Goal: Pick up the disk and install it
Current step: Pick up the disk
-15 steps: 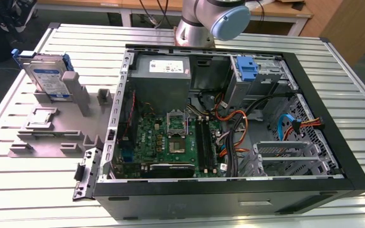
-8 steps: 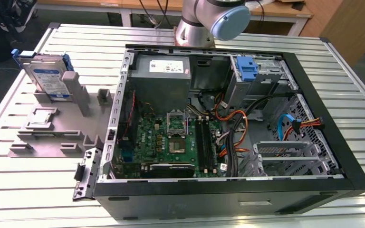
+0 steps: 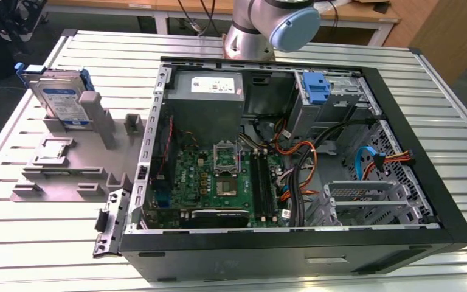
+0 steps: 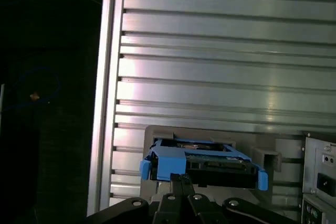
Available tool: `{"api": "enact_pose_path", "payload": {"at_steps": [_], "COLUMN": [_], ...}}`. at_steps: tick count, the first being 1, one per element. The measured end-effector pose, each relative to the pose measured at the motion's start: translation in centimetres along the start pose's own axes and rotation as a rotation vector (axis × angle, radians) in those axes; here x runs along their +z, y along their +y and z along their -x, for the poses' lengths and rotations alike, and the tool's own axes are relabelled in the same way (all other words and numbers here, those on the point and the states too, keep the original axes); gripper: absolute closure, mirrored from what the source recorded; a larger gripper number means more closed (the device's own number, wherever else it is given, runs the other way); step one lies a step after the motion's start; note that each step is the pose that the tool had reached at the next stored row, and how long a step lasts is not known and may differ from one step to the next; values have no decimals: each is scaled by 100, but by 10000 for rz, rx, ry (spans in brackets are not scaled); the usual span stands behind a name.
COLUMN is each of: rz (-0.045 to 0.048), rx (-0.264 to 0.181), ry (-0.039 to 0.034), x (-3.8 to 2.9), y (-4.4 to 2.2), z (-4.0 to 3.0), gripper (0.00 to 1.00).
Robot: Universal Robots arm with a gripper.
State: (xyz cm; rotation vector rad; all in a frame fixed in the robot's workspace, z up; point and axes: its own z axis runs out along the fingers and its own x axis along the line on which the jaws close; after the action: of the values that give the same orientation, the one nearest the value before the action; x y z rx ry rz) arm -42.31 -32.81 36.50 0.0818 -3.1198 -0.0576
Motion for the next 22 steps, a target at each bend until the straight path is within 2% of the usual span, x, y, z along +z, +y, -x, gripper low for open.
{"api": "enact_pose_path", "payload": {"at_steps": [4, 13, 20, 22], "rz": [-5, -33, -33, -27], "rx": [-283, -1605, -1671, -1885], "ry": [9, 60, 61, 67], "x": [3, 7, 8, 7], "y": [7, 8, 8, 8], "z": [-5, -8, -9, -9], "gripper": [90, 90, 90, 90]}}
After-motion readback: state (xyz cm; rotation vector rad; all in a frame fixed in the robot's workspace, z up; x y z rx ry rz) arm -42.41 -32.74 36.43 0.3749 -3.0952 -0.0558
